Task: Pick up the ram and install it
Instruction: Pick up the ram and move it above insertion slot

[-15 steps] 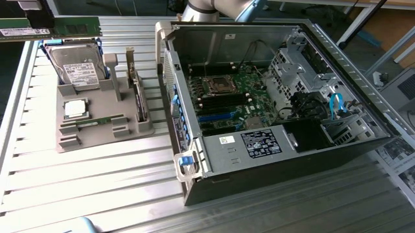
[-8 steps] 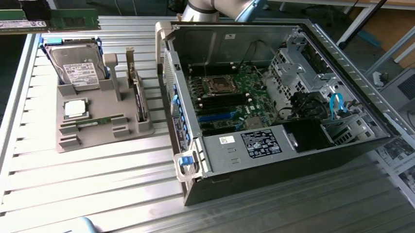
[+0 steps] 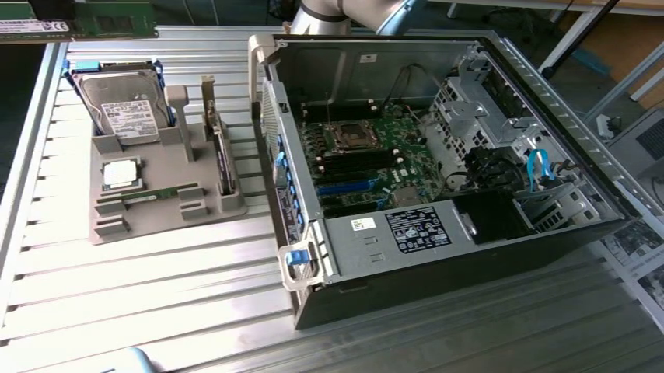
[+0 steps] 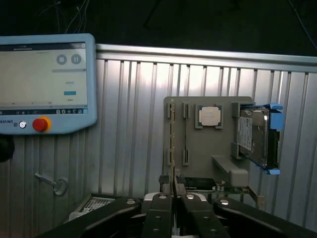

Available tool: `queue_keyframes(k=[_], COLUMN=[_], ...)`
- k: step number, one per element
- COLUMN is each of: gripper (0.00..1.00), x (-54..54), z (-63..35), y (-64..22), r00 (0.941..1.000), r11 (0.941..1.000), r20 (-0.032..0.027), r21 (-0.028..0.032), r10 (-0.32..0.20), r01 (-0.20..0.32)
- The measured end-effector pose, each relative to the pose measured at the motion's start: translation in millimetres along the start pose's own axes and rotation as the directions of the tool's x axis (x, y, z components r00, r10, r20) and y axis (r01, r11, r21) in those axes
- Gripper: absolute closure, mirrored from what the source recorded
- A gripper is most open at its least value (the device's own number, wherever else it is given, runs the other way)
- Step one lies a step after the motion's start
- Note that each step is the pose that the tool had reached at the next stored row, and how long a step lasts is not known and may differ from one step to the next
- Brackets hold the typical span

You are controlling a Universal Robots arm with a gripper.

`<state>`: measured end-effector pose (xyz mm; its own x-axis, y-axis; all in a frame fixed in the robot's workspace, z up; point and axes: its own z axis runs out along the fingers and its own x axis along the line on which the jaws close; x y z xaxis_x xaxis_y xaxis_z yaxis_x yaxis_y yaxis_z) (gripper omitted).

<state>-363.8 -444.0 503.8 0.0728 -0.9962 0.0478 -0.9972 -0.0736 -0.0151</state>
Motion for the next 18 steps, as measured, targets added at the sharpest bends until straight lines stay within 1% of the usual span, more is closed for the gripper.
queue_keyframes(k=[18], gripper=[0.87], x=[0.9], z=[-18.9], y=[-0.3], r00=[1.0000], r11=[1.0000], r20=[0.0000], r21=[0.0000], r10=[0.000], r01=[0.000])
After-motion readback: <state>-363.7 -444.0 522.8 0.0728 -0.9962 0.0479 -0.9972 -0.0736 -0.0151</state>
